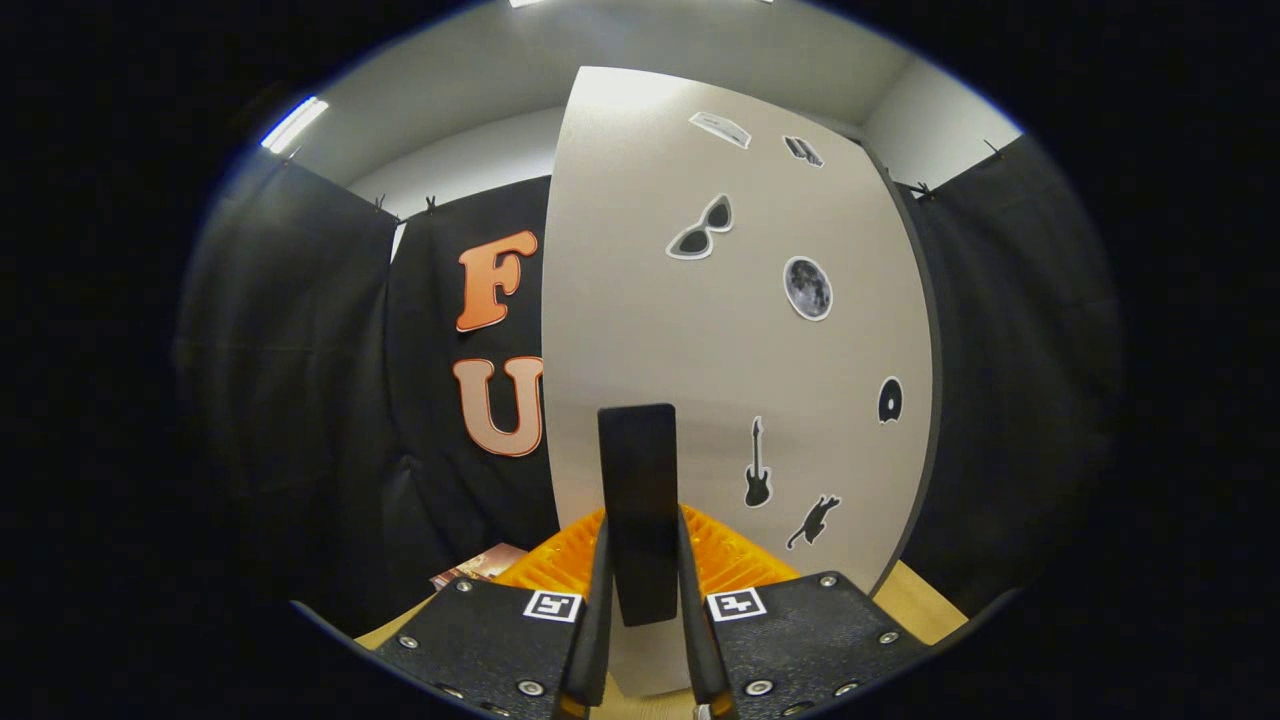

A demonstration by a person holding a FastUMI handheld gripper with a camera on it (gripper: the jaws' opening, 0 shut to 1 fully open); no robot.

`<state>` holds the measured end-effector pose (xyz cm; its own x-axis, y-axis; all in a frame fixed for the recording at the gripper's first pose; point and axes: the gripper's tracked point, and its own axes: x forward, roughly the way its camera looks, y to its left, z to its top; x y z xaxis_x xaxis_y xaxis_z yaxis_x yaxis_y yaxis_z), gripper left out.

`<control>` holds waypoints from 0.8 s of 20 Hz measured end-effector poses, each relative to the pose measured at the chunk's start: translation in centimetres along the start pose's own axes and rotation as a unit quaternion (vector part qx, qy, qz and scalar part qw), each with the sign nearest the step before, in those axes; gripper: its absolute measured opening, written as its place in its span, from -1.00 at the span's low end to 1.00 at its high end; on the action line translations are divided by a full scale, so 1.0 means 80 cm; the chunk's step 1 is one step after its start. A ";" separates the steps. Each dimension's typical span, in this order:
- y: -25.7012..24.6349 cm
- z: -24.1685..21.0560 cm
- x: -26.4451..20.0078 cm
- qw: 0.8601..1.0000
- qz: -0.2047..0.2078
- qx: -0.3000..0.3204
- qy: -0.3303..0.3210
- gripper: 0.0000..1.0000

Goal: Open the shoe cabinet door, grab the shoes and put them into the shoe cabinet, then close the shoe cabinet door.

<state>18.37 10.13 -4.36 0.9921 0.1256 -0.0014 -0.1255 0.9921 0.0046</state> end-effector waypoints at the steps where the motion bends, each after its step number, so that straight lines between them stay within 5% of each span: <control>1: -0.004 0.000 -0.008 1.000 -0.002 0.000 0.000 -0.37; 9: -0.048 0.002 -0.068 1.000 -0.004 0.008 0.002 -0.41; 16: -0.119 0.005 -0.121 0.999 -0.048 0.021 -0.007 -0.42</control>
<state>9.93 -0.57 -4.00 0.9995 0.0290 0.0102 -0.0294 0.9984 0.0476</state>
